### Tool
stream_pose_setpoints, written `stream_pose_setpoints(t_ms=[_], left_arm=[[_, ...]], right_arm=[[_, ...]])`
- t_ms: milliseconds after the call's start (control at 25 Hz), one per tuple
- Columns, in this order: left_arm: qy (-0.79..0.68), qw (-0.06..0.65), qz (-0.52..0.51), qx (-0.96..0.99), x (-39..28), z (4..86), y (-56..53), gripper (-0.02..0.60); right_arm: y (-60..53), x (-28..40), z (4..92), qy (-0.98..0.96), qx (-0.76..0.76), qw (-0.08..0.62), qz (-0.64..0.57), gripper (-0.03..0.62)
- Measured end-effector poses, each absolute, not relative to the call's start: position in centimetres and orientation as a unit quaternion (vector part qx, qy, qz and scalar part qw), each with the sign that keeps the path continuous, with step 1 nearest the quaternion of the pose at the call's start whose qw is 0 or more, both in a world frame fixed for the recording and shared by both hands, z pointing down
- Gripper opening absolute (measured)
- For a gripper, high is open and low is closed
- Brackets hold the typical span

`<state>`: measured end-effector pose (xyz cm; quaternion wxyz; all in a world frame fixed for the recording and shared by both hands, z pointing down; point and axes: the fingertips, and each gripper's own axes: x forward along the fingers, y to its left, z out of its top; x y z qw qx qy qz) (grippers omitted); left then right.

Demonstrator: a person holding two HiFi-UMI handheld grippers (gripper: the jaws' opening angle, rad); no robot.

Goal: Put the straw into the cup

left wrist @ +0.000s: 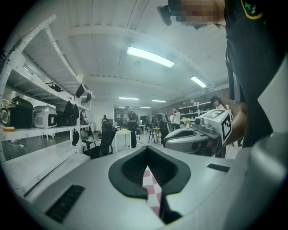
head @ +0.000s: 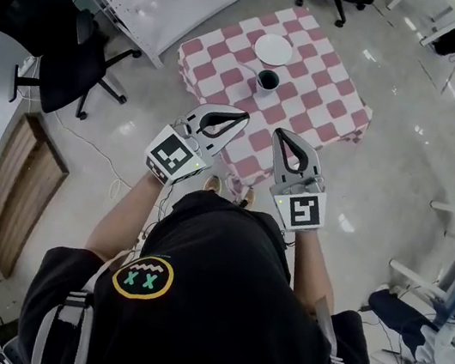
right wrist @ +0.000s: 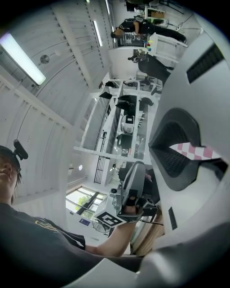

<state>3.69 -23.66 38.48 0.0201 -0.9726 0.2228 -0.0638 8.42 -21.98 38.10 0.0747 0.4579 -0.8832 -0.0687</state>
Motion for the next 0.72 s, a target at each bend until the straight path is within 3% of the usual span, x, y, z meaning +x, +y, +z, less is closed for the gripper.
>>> stream_pose_setpoints(t_ms=[720], left_arm=[[0.219,0.028,-0.071,-0.973,4.58,38.51,-23.95,0.014]], right_arm=[[-22.72,9.38,37.87,-0.885,0.454,0.069,-0.074,0.020]])
